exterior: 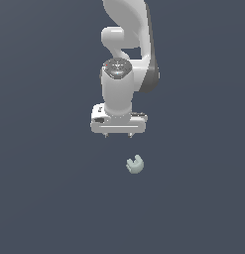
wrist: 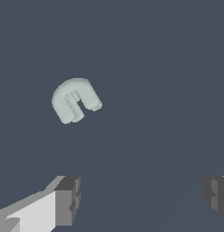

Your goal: Pick up the object and move it to a goal position.

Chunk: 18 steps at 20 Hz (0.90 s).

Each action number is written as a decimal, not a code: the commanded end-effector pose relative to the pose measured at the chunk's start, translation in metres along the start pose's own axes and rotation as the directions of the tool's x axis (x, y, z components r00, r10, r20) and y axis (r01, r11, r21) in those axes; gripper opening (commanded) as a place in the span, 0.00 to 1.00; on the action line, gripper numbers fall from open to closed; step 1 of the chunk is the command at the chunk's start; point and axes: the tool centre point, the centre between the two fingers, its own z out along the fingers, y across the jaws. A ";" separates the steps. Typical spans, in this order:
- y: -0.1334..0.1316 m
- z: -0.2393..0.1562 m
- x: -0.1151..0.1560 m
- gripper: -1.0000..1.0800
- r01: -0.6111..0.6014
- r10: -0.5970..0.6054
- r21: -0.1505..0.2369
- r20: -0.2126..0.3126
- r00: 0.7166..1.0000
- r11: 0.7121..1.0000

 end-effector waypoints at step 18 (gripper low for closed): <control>0.003 0.013 -0.007 0.96 -0.036 0.037 -0.011 0.036 0.999 0.999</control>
